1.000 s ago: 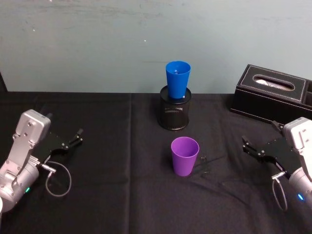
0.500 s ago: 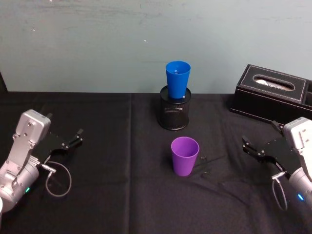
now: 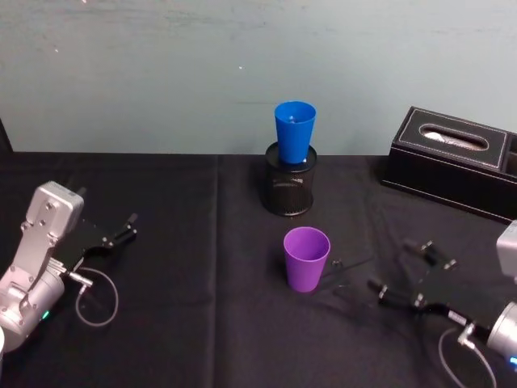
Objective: Pick up one cup with a gripper and tap it against the other cup.
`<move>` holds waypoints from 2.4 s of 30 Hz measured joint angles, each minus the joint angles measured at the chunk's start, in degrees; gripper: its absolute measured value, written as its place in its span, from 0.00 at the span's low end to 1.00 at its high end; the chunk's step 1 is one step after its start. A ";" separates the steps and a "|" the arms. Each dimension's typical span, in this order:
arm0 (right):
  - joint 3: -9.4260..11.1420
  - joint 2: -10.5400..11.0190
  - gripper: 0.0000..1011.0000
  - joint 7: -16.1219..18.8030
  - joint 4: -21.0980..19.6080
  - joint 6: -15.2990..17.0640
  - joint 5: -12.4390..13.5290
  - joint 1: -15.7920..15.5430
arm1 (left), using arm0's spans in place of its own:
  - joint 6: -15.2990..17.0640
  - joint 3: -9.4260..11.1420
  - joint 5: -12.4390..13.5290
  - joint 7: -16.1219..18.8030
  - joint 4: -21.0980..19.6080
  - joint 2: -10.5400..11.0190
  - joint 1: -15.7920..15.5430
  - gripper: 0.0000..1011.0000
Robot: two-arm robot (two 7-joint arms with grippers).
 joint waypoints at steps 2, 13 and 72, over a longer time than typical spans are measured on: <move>-1.05 0.68 0.99 5.96 0.24 -0.34 1.31 0.26 | 0.00 0.00 0.01 0.00 0.00 0.00 0.00 1.00; -2.69 -1.91 0.99 12.75 1.65 2.12 1.80 2.57 | 0.00 0.00 0.00 0.00 0.00 0.00 0.00 1.00; -2.80 -16.78 0.94 9.94 13.61 5.12 -6.87 10.86 | 0.00 0.01 0.00 0.00 0.00 0.00 0.01 1.00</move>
